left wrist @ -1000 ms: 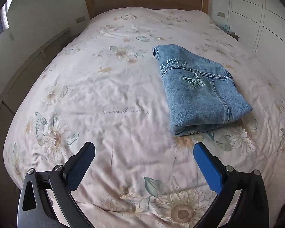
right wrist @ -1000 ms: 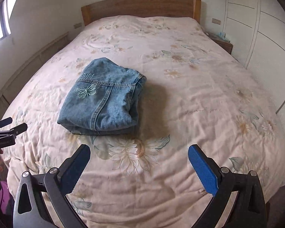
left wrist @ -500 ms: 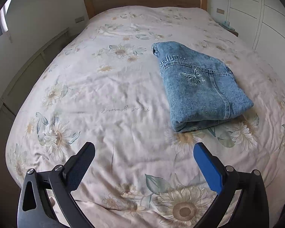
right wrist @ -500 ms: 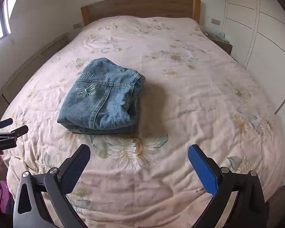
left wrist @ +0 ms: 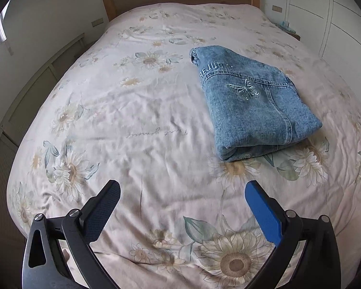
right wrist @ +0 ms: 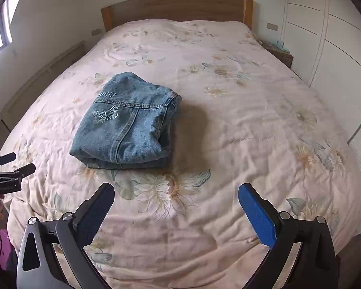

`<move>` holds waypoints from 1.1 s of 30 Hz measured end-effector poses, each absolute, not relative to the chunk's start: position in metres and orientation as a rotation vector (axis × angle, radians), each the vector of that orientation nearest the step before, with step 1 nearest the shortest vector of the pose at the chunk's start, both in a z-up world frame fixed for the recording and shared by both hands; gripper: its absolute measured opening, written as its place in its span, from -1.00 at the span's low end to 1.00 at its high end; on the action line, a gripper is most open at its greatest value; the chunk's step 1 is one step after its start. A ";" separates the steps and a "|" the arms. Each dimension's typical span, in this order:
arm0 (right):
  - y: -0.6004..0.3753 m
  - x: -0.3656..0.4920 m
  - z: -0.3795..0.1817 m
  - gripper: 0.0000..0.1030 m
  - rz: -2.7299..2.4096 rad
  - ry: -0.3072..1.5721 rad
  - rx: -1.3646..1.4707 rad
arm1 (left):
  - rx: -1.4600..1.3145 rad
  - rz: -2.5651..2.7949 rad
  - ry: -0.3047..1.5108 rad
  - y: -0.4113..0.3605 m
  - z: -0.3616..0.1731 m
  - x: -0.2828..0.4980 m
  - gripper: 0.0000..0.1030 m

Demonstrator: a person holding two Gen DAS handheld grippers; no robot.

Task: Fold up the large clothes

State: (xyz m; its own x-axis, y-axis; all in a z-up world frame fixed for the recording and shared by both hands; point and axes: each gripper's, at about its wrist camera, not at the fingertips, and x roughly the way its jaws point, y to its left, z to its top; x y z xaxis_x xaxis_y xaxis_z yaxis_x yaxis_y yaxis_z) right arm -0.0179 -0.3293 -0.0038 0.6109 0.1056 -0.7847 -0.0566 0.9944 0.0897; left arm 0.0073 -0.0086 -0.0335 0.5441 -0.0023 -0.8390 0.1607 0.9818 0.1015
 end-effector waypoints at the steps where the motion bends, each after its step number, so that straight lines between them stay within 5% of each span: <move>1: -0.330 -0.018 -0.005 0.99 0.094 0.913 0.059 | 0.177 -0.100 0.993 -0.008 -0.034 0.008 0.99; 33: -0.329 -0.012 -0.023 0.99 0.106 0.955 0.060 | 0.211 -0.122 1.027 -0.009 -0.045 0.010 0.99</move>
State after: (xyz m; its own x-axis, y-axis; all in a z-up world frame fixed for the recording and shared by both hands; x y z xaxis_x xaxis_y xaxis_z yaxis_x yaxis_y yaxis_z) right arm -0.0117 -0.3295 -0.0227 0.5726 0.1173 -0.8114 -0.0639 0.9931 0.0984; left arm 0.0101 -0.0092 -0.0445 0.5130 -0.0021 -0.8584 0.1996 0.9729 0.1169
